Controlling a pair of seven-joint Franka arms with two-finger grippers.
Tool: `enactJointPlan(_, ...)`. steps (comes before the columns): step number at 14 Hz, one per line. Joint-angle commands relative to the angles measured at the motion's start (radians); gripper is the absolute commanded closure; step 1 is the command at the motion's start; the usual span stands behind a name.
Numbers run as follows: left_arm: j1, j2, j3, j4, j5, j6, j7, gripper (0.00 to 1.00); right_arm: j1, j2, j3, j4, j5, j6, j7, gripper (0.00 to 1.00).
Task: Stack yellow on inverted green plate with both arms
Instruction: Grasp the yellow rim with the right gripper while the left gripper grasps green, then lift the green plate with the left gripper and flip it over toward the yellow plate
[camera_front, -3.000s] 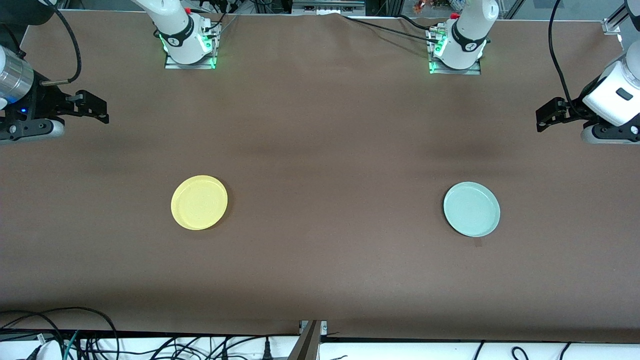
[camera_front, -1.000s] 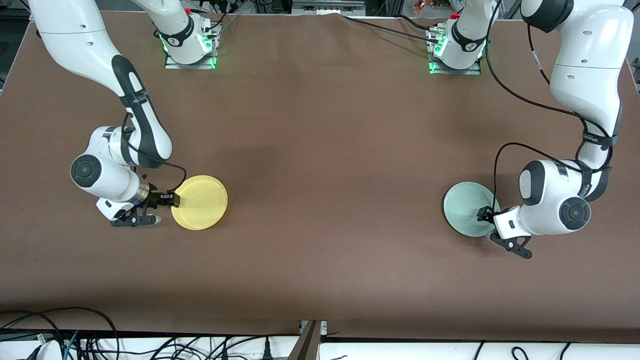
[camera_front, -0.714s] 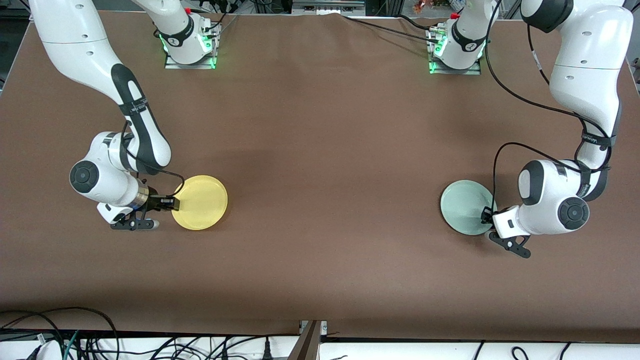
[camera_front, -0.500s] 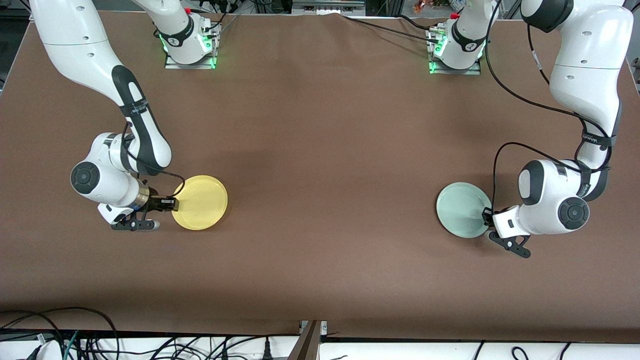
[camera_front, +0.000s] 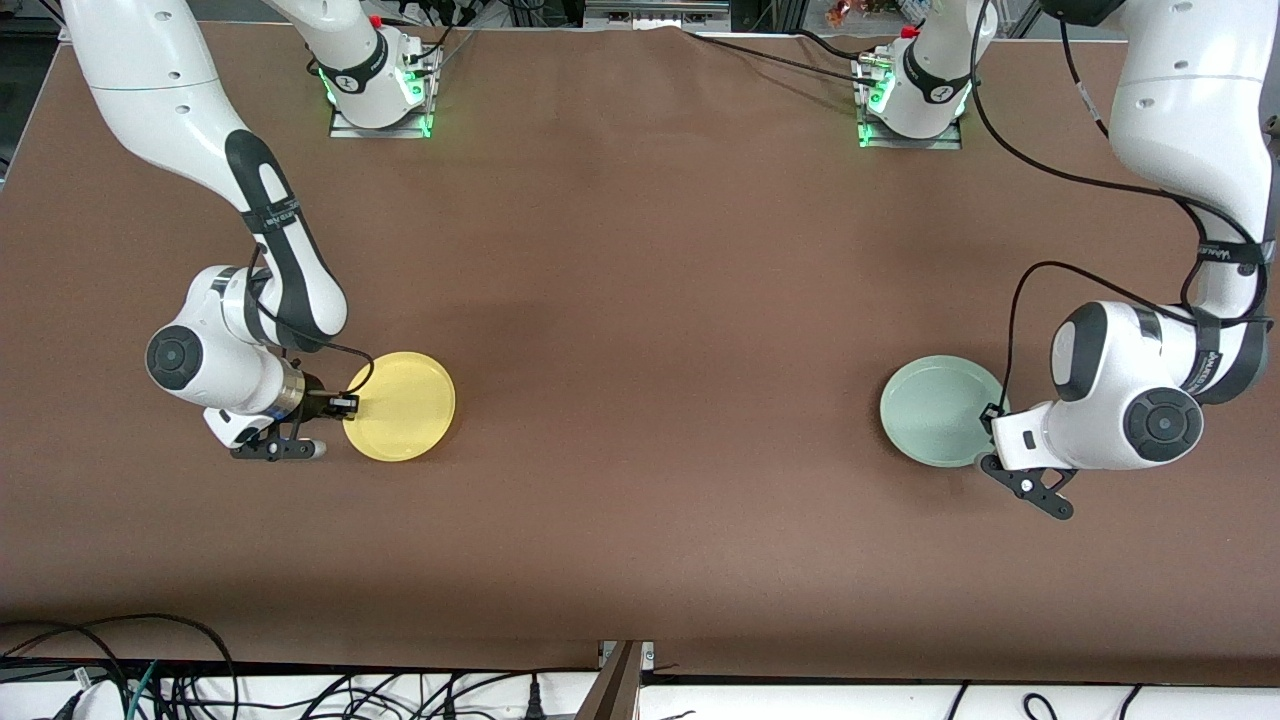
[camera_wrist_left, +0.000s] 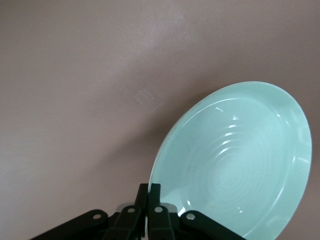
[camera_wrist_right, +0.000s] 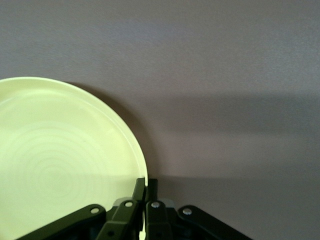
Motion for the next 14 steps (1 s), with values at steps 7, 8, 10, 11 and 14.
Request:
enactJointPlan(7, -0.371, -0.013, 0.012, 0.073, 0.457, -0.280, -0.426, 1.00, -0.004, 0.001, 0.003, 0.218, 0.093, -0.284, 0.010, 1.00)
enactJointPlan(8, -0.434, -0.004, 0.014, 0.072, 0.534, -0.325, -0.484, 1.00, -0.001, 0.001, 0.003, 0.218, 0.118, -0.284, 0.010, 1.00)
enactJointPlan(10, -0.537, 0.026, 0.014, 0.067, 0.651, -0.383, -0.540, 1.00, -0.003, 0.001, 0.003, 0.220, 0.162, -0.295, 0.011, 1.00)
enactJointPlan(11, -0.586, 0.042, 0.017, 0.069, 0.681, -0.408, -0.592, 1.00, -0.003, 0.001, 0.003, 0.220, 0.171, -0.295, 0.008, 1.00)
enactJointPlan(14, -0.683, 0.078, 0.017, 0.059, 0.748, -0.463, -0.790, 1.00, -0.001, 0.001, 0.002, 0.220, 0.172, -0.295, 0.008, 1.00)
